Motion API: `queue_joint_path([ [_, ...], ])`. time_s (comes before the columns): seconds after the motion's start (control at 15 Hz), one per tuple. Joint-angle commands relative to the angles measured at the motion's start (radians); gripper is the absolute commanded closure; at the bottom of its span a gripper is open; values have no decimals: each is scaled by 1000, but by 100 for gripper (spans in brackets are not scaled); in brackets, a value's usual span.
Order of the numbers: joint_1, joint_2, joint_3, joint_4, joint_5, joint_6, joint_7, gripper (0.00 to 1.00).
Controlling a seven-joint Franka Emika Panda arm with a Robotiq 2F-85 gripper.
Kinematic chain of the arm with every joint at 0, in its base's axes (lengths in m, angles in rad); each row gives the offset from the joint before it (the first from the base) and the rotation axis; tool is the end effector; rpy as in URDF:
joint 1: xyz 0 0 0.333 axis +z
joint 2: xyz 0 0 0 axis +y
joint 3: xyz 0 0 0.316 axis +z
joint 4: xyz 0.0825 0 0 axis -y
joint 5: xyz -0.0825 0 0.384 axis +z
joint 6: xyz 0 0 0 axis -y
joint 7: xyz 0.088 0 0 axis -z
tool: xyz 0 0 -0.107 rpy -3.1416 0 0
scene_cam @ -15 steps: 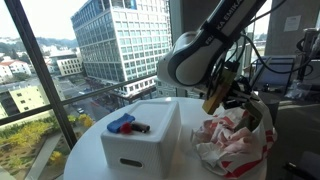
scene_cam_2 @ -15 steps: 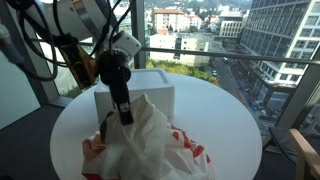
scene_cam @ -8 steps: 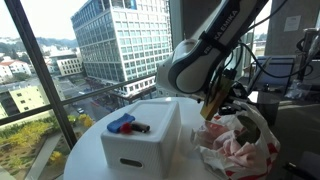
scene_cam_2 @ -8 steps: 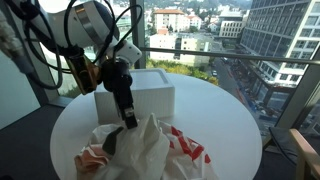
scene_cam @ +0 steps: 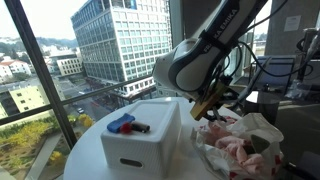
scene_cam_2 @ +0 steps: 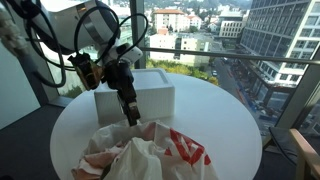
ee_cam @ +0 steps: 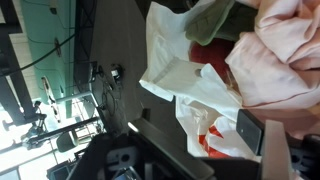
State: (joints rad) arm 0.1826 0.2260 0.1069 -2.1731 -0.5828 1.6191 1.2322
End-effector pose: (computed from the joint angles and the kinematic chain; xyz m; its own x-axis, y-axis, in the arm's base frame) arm 0.4678 0.0807 0.2681 0.8123 -0.5749 0.0977 -0.4187 -0.4584 0.7839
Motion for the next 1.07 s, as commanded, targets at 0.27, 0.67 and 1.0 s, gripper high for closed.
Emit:
queue_joint_path([
  [0.27,-2,-64,12,-45,93,412,11,0],
  [0.67,-25,-35,-11,-194,162,910,-42,0],
  [1.0,-35,-28,-43,-332,271,1139,-166,0],
])
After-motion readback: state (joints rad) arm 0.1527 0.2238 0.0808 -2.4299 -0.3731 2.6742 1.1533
